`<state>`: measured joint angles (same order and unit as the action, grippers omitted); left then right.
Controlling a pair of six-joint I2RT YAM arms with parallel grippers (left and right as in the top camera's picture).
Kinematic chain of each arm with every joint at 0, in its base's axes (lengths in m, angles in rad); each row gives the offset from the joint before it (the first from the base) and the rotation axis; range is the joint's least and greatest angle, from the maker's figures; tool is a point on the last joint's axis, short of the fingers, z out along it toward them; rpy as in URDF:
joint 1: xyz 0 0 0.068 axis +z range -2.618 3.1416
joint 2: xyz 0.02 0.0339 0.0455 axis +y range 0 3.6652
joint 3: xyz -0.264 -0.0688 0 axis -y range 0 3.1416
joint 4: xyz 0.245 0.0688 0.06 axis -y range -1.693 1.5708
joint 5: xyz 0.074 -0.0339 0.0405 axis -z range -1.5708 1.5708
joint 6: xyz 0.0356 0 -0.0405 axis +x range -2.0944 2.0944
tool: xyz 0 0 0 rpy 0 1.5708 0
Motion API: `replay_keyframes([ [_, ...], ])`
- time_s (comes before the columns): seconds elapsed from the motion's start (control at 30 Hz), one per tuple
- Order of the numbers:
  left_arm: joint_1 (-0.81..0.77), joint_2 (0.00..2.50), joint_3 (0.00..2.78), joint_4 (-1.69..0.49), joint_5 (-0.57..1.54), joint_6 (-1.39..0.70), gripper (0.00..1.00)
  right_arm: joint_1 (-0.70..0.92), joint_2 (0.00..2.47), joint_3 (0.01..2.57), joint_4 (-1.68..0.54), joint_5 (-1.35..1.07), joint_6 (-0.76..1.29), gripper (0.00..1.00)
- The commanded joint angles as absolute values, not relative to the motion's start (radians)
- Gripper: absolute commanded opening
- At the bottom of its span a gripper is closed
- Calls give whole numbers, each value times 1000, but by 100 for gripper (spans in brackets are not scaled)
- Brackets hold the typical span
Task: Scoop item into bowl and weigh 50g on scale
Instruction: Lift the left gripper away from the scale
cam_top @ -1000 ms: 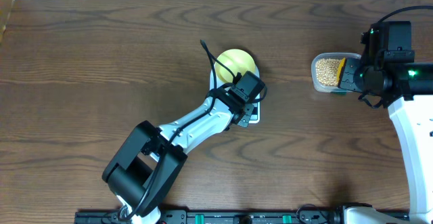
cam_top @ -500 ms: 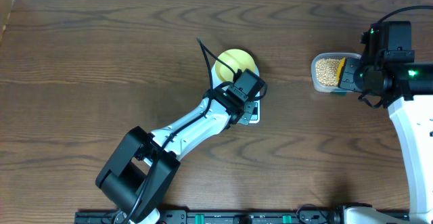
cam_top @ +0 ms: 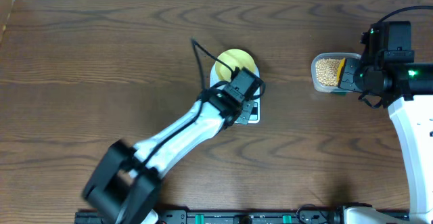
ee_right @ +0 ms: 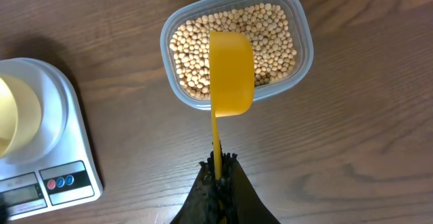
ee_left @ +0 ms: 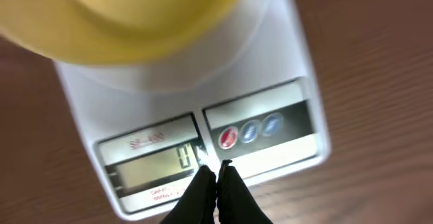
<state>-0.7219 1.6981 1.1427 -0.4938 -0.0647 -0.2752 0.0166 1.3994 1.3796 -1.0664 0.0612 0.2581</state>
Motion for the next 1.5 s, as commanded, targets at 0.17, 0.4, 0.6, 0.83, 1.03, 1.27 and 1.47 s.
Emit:
replay_keyframes([
  [0.17, -665, 1383, 1145, -499, -165, -392, 7, 7, 1393, 1400, -1069, 77, 246, 1],
  [0.4, -526, 1303, 1145, -587, -290, -451, 7, 7, 1393, 1400, -1058, 105, 247, 1],
  [0.6, -376, 1351, 1145, -642, -290, -443, 8, 7, 1393, 1400, -1060, 249, 279, 1],
  [0.83, -280, 1414, 1145, -677, -288, -439, 7, 7, 1393, 1399, -1046, 309, 319, 1],
  [1.03, -278, 1417, 1145, -681, -278, -440, 7, 7, 1433, 1399, -1036, 298, 327, 1],
  [1.27, -278, 1416, 1145, -709, -245, -440, 7, 7, 1507, 1399, -1017, 265, 325, 1],
  [1.47, -278, 1416, 1145, -710, -209, -439, 28, 8, 1525, 1399, -981, 245, 314, 1],
])
